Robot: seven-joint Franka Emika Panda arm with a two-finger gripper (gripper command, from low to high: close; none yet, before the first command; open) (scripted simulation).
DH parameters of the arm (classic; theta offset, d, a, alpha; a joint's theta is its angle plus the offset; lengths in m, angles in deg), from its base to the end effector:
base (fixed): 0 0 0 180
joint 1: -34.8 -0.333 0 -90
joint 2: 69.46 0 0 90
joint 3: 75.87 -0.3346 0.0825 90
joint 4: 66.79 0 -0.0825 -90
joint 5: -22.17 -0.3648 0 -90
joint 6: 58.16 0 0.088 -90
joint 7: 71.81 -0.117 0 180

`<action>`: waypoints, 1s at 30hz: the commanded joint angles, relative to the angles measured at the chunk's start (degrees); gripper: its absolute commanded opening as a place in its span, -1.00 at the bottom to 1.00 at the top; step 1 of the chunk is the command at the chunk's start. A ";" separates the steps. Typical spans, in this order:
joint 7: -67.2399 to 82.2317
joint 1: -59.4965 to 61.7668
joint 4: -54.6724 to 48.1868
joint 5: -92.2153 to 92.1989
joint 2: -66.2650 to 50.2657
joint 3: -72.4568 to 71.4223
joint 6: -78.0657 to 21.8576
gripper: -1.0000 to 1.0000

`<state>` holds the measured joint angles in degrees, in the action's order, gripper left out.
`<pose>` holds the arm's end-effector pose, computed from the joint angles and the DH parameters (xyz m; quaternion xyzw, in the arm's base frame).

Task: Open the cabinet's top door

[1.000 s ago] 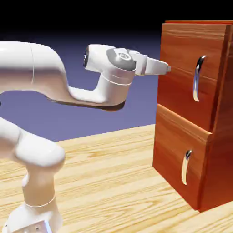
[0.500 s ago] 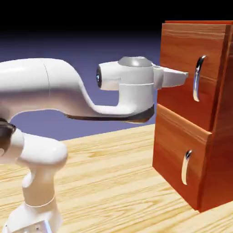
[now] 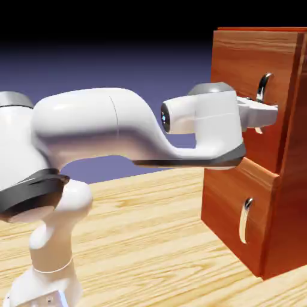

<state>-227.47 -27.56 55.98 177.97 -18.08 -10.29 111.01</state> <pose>0.4410 -0.1405 0.5710 -0.6581 0.2586 -0.6482 0.2825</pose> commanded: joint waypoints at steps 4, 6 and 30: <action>-8.06 5.84 2.31 3.04 -3.86 -4.22 -1.08 -1.00; -10.63 9.51 3.97 3.02 -5.40 -7.03 -1.96 -1.00; -10.35 59.13 26.70 -28.14 -3.75 -53.75 -13.56 -1.00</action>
<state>-237.81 31.59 82.63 150.11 -21.81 -64.02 97.49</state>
